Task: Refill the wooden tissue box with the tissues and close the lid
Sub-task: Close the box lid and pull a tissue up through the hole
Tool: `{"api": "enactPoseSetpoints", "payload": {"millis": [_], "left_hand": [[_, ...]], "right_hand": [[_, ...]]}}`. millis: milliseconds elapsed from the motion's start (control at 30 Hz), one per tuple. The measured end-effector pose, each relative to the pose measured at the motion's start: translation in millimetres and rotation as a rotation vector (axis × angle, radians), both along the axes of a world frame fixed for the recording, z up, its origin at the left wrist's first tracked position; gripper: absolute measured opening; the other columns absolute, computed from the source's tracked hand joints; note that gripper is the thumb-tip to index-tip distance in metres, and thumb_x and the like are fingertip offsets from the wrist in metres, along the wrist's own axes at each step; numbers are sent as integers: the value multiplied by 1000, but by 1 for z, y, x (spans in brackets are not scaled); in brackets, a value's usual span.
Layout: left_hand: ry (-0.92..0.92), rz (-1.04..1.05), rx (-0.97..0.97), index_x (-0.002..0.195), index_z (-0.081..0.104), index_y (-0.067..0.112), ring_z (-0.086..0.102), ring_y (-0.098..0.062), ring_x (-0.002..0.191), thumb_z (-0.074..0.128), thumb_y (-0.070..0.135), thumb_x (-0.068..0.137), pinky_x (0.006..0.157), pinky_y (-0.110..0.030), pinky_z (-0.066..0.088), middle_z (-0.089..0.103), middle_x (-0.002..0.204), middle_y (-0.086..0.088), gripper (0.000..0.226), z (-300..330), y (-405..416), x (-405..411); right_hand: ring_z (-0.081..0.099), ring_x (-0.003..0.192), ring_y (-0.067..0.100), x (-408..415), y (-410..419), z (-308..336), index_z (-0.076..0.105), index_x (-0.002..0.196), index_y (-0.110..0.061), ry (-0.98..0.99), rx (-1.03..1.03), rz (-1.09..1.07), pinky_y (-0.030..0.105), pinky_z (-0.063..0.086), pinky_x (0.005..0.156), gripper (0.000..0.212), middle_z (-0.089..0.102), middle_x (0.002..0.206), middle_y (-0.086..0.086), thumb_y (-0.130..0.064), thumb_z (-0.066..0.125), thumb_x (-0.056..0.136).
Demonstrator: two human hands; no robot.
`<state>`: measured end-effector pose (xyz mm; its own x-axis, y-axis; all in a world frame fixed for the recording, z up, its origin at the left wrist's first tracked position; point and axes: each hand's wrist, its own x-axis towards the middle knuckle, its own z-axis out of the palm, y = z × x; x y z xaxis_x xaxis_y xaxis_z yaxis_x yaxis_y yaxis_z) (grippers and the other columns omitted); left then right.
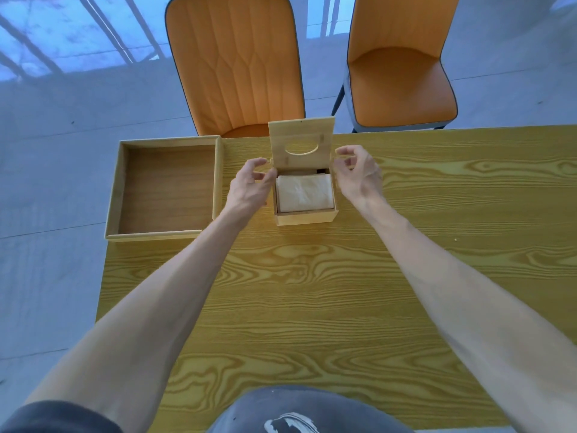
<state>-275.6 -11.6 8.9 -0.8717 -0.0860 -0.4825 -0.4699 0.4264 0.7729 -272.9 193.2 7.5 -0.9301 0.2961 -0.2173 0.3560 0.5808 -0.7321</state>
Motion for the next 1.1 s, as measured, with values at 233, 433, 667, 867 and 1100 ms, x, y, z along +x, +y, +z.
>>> {"api": "enactPoseSetpoints", "payload": {"millis": [233, 433, 667, 867, 1100], "left_hand": [[-514, 130, 289, 147, 39, 25, 54, -50, 120, 35, 85, 78, 92, -62, 50, 48, 144, -22, 91, 48, -8, -43], [-562, 85, 247, 148, 37, 25, 54, -53, 119, 49, 86, 70, 95, -68, 44, 45, 146, -25, 99, 58, 3, -53], [-508, 77, 247, 152, 29, 27, 53, -50, 122, 50, 84, 72, 103, -68, 36, 45, 146, -24, 101, 54, 3, -44], [-425, 29, 258, 153, 28, 29, 52, -42, 126, 49, 87, 69, 110, -65, 27, 45, 148, -20, 104, 50, -2, -26], [-384, 21, 254, 147, 41, 26, 55, -32, 124, 52, 86, 67, 110, -57, 32, 52, 145, -11, 101, 47, -4, -5]], "right_hand": [[49, 129, 39, -33, -4, 46, 48, 144, -15, -453, -516, -138, 52, 46, 102, 79, 47, 146, 20, -73, 29, 93], [41, 135, 45, -44, -5, 54, 37, 150, -20, -571, -523, -63, 59, 42, 105, 91, 37, 152, 23, -82, 35, 84], [45, 132, 44, -36, 3, 50, 42, 147, -19, -543, -558, -33, 57, 44, 104, 88, 40, 150, 23, -79, 45, 82], [47, 131, 40, -20, 4, 46, 47, 142, -19, -474, -578, -41, 57, 45, 102, 86, 44, 148, 21, -79, 50, 80], [49, 129, 38, 2, 7, 44, 44, 146, -20, -423, -579, -33, 56, 47, 100, 86, 46, 148, 17, -76, 53, 81]]}}
